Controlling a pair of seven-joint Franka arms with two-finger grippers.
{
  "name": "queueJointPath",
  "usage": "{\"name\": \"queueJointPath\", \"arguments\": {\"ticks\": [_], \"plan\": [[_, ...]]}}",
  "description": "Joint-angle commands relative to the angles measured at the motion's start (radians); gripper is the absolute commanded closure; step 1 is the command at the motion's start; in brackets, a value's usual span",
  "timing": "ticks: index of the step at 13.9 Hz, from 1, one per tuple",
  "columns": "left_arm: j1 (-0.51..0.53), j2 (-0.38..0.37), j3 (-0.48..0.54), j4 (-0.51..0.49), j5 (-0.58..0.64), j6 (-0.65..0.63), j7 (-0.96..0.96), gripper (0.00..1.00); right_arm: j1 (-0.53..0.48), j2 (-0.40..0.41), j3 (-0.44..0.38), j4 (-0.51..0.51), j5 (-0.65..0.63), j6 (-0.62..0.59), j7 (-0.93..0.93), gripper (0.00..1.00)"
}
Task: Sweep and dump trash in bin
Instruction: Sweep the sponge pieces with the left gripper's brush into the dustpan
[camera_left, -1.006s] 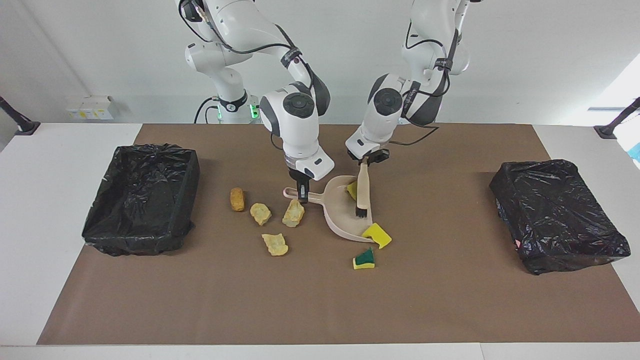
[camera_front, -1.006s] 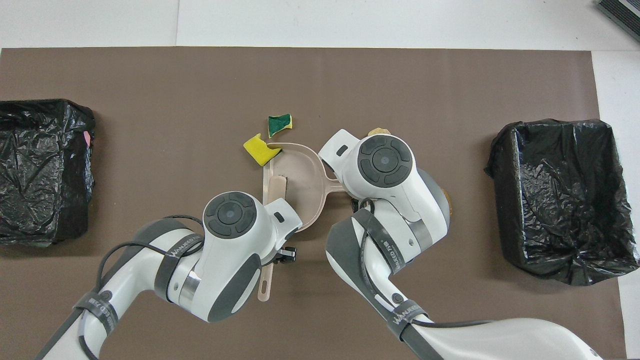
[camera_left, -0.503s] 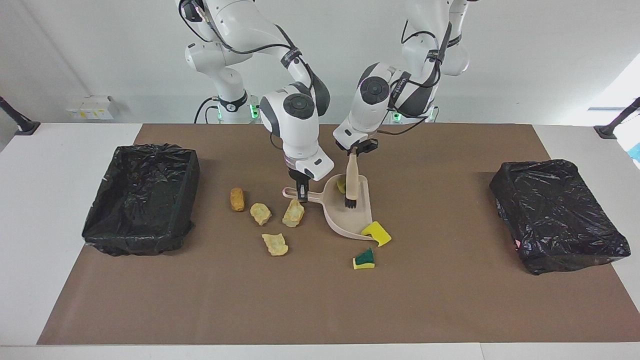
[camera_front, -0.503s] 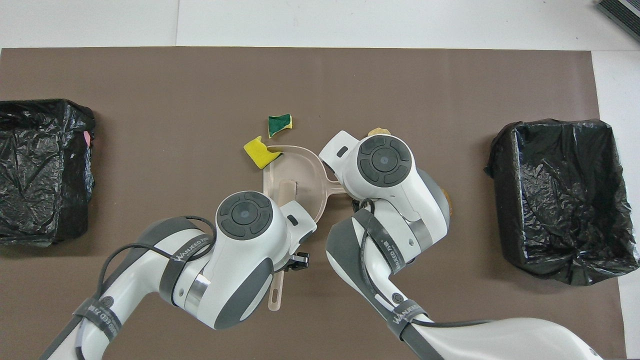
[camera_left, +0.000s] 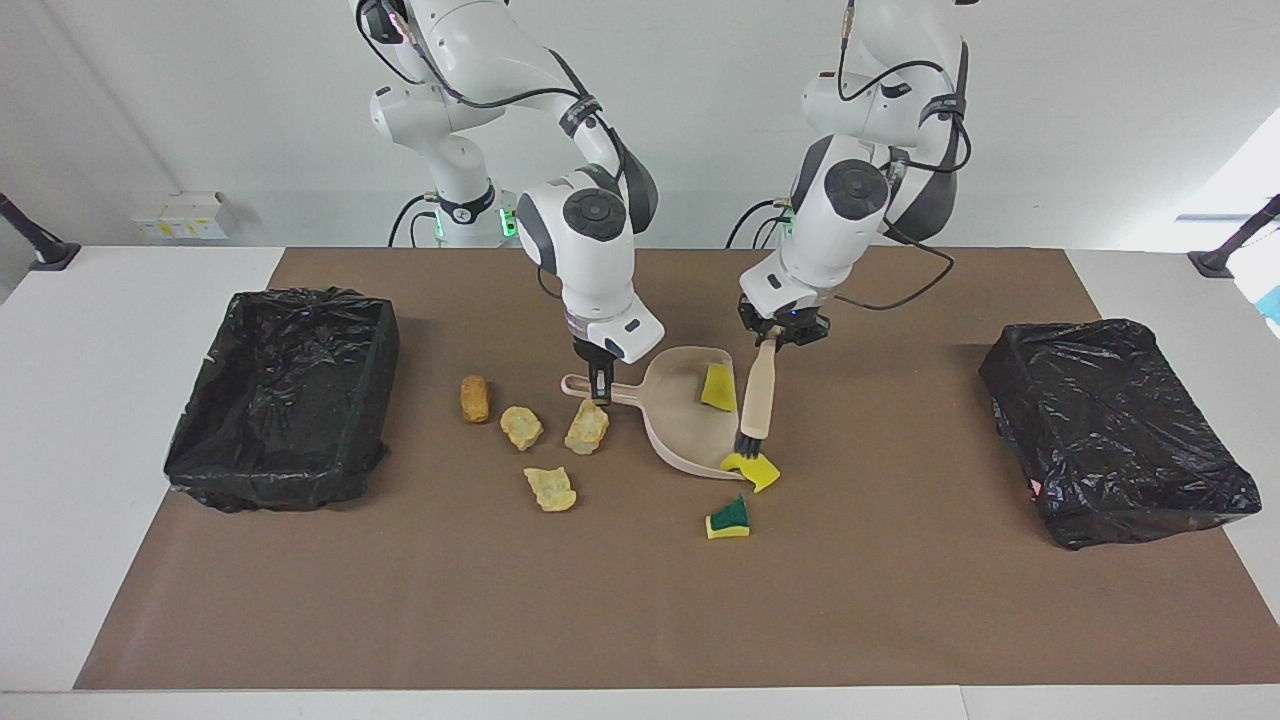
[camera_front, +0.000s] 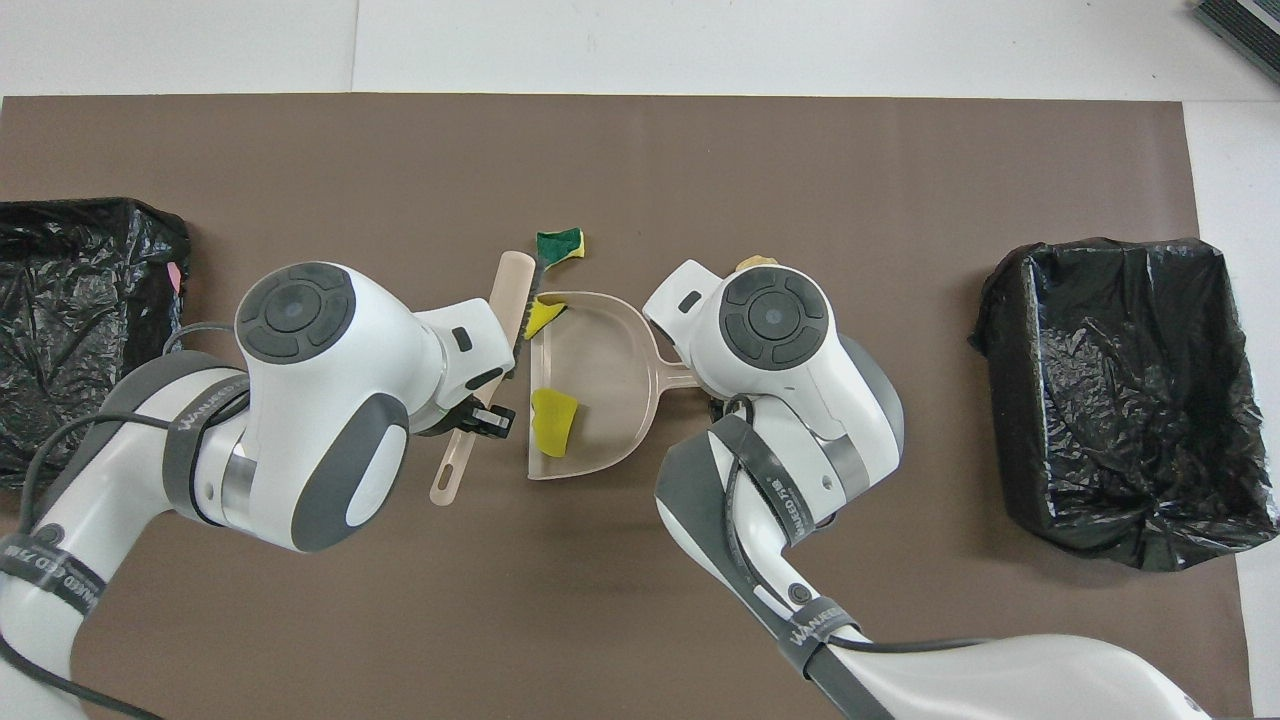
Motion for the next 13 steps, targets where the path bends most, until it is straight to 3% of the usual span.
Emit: {"name": "queueJointPath", "arguments": {"ticks": [1, 4, 8, 13], "plan": [[-0.005, 0.046, -0.012, 0.066, 0.027, 0.072, 0.079, 1.00, -0.016, -0.016, 0.007, -0.008, -0.016, -0.032, -0.032, 1.00], [0.018, 0.146, -0.012, 0.177, 0.053, 0.079, 0.230, 1.00, -0.014, -0.016, 0.005, -0.008, -0.016, -0.040, -0.033, 1.00], [0.040, 0.263, -0.013, 0.341, 0.196, 0.066, 0.427, 1.00, -0.037, -0.033, 0.002, -0.008, -0.022, -0.083, -0.074, 1.00], [0.092, 0.329, -0.012, 0.361, 0.220, 0.104, 0.564, 1.00, -0.140, -0.099, 0.004, -0.008, -0.022, -0.193, -0.225, 1.00]]}}
